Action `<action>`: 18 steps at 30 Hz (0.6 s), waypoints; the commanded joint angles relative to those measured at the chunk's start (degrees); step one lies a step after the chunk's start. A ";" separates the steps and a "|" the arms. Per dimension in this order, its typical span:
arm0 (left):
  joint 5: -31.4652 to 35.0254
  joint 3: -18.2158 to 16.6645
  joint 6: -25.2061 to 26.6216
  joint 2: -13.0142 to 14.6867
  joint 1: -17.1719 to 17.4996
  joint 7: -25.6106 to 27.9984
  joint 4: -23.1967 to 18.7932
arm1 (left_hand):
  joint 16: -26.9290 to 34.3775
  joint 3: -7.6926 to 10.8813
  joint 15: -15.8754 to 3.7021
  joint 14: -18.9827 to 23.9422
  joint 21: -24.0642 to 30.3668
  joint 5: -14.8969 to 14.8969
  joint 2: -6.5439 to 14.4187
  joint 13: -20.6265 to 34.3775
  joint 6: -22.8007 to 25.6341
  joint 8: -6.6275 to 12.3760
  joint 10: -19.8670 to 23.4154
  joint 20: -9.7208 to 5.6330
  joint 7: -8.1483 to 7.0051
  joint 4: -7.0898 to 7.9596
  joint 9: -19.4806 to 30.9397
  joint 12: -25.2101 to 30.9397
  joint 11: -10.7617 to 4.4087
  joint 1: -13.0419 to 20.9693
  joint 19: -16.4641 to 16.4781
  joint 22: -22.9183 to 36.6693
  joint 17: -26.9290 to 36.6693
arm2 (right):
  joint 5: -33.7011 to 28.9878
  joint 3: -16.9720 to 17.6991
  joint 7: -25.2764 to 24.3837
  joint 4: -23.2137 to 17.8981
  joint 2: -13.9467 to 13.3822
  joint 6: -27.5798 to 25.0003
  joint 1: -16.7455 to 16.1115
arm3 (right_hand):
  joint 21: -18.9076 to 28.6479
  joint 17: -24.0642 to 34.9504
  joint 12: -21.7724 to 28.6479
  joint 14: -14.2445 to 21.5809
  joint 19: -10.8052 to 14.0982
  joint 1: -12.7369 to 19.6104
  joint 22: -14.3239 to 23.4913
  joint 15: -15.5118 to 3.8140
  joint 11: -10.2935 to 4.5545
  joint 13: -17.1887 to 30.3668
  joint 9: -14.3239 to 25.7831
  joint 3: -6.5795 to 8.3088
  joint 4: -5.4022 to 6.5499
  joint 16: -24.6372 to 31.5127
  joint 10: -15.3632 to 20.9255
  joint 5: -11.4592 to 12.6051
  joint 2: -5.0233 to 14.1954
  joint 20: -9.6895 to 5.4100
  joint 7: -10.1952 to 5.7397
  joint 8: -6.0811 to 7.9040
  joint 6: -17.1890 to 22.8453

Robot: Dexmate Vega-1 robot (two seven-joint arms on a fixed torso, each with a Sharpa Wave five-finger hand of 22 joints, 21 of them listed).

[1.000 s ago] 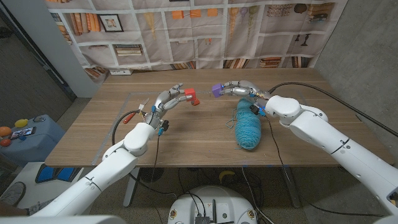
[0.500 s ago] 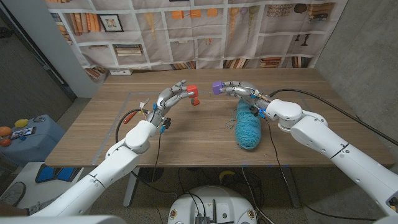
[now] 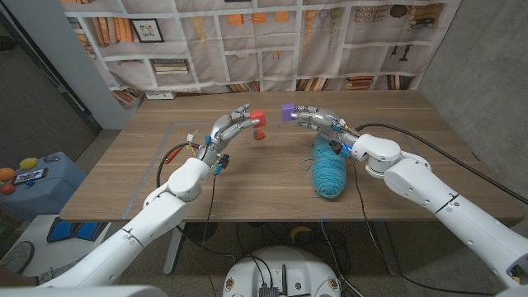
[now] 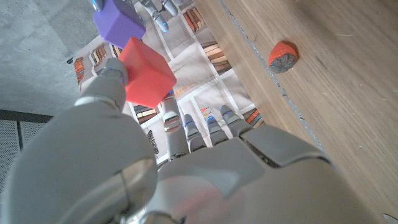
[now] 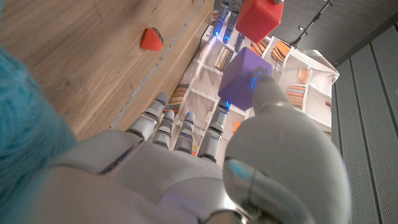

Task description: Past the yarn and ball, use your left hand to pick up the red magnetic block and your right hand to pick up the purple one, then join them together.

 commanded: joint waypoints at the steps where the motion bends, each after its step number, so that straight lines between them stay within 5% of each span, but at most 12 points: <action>1: -1.13 0.47 -0.03 -0.14 -0.46 -1.01 -0.02 | -0.22 0.04 0.25 -0.03 0.20 0.54 2.33 0.11 4.44 0.16 0.14 0.10 -3.92 0.36 0.10 -0.23 0.12 1.82 0.30 0.26 0.09 | 1.87 -1.00 1.53 0.50 -0.40 0.82 0.64 | 0.11 0.15 -0.36 0.10 -0.08 -1.77 0.15 0.37 0.16 0.10 0.05 -0.15 0.13 -0.05 0.05 0.26 2.26 0.09 -1.99 1.50 4.01; 18: -1.45 0.74 0.50 0.33 -0.75 -1.60 -0.44 | -0.19 -0.21 0.27 -0.05 0.16 0.55 2.40 0.11 4.24 -0.08 0.07 0.12 -3.79 0.38 0.13 -0.24 0.26 1.69 0.17 0.27 0.09 | 1.57 -2.32 2.35 0.26 -1.11 -0.08 1.78 | 0.24 0.36 -0.47 0.17 -0.01 -2.20 0.12 0.15 0.34 0.10 -0.36 -0.57 0.14 0.04 0.20 0.52 2.74 -0.12 -1.87 1.28 3.98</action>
